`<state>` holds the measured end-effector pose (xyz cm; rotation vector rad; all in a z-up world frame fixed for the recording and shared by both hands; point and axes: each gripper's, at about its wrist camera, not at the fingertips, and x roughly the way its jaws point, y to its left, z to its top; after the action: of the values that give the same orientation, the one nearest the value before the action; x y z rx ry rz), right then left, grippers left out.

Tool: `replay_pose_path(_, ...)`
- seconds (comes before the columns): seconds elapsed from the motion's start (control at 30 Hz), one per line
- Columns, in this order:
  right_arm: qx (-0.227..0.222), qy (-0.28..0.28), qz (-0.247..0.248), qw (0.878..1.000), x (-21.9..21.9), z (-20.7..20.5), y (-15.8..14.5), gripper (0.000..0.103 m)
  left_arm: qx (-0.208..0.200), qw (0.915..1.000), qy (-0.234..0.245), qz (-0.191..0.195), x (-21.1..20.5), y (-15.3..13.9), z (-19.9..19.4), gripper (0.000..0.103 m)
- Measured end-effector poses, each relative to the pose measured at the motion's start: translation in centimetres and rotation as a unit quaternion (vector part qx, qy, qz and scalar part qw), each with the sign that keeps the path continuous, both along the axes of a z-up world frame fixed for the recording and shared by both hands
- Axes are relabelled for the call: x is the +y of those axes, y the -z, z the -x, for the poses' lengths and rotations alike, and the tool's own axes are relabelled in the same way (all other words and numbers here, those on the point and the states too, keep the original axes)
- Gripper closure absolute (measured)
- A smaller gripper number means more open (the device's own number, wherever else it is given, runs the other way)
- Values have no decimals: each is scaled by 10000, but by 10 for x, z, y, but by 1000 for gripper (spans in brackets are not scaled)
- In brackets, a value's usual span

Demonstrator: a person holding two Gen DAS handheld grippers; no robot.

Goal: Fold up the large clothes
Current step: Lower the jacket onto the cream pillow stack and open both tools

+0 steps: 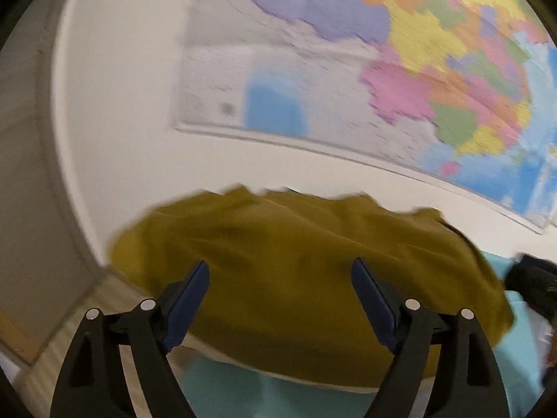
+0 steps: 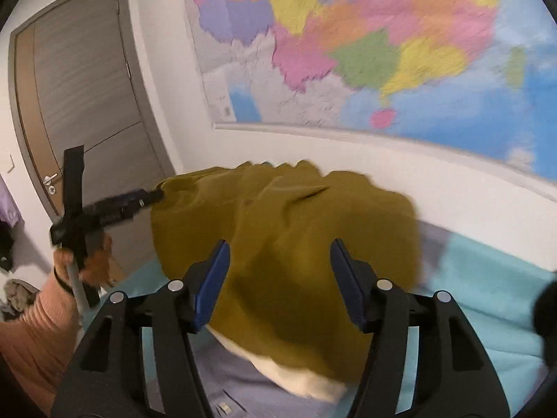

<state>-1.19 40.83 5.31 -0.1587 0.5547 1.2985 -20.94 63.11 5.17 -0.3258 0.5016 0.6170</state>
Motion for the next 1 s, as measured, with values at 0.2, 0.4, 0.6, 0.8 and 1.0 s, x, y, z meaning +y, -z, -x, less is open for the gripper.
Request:
replay_pose_path(0.2,619,171,504,9967,41,-27,53,58,440,9989,73,138,-7,47,-32,22)
replay_pose_path(0.4,418,224,484,9977,26,-19,45,49,495,9987,4,-72,-15,56,-30,21)
replay_pose_path(0.6,227,94,186,9995,5,-4,32,46,534,9979,72,-367,-42,40,-26,20)
replay_pose_path(0.8,193,-34,565,9982,17,5,52,46,510,9969,296,-518,-69,31,-34,15)
replay_pose_path(1.0,160,-24,527,9985,16,8,54,38,711,9955,200,-596,-80,44,-46,15)
